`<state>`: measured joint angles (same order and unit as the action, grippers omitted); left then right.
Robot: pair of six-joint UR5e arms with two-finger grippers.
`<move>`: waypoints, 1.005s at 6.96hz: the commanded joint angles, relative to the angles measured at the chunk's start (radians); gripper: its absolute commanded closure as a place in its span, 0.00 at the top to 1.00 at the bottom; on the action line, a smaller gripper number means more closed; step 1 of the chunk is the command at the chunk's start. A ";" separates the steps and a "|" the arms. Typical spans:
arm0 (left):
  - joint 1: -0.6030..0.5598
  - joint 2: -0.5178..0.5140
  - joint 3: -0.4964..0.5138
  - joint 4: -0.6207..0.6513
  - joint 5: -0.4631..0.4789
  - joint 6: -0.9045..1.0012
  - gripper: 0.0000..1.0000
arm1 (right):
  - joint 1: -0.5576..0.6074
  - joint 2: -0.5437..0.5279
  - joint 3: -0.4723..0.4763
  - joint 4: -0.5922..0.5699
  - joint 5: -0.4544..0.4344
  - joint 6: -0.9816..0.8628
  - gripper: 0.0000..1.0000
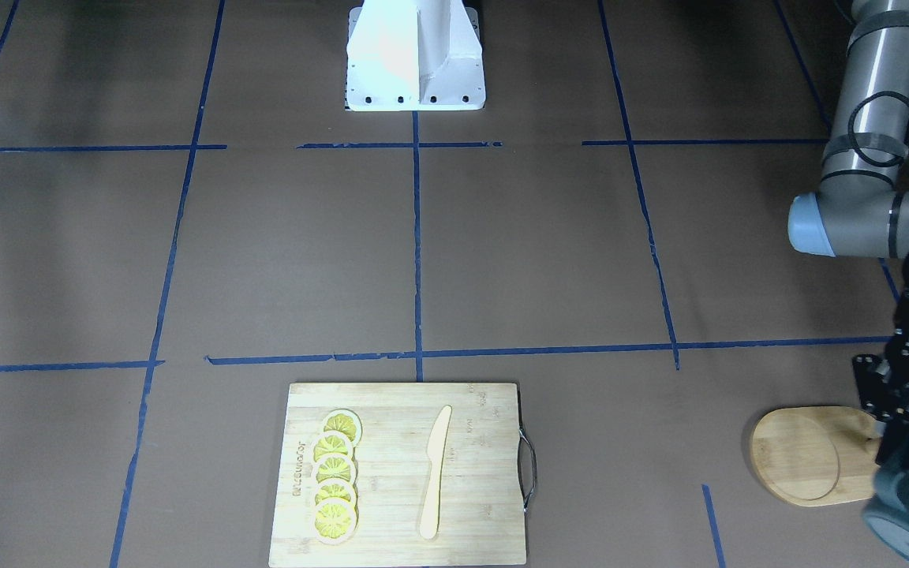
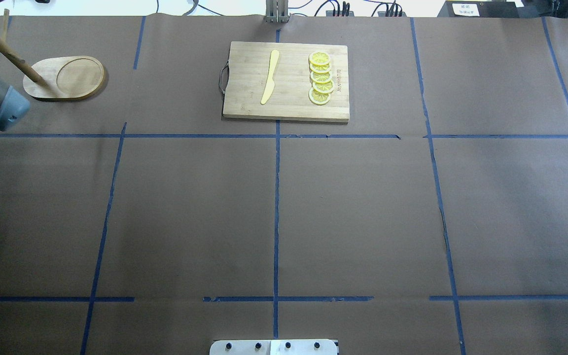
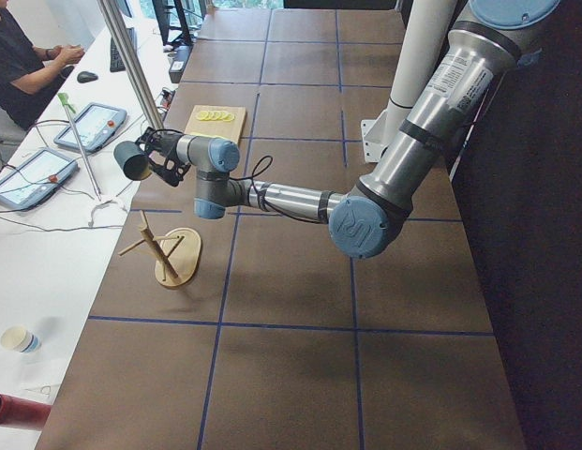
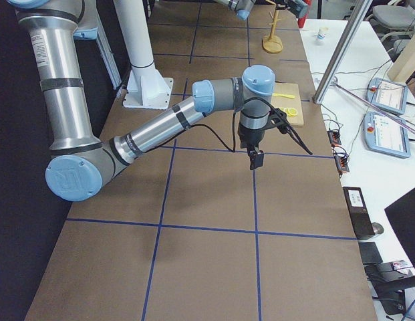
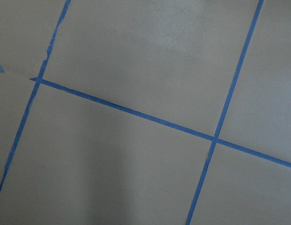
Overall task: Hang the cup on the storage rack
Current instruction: 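Align the mug handle with a rack peg using the left gripper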
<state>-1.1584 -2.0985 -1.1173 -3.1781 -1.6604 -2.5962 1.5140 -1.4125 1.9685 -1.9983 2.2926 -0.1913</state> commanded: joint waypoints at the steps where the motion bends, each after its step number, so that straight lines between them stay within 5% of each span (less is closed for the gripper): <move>1: -0.018 -0.012 0.082 -0.110 0.014 -0.161 0.00 | 0.000 0.001 0.000 0.000 0.001 0.000 1.00; 5: -0.014 -0.029 0.284 -0.439 0.047 -0.212 0.00 | 0.003 0.009 0.000 0.001 -0.001 0.000 1.00; 7: -0.014 -0.026 0.284 -0.502 0.013 -0.217 0.00 | 0.011 0.015 -0.002 0.001 -0.002 0.000 1.00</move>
<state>-1.1716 -2.1260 -0.8400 -3.6350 -1.6354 -2.8100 1.5215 -1.3996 1.9671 -1.9973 2.2907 -0.1916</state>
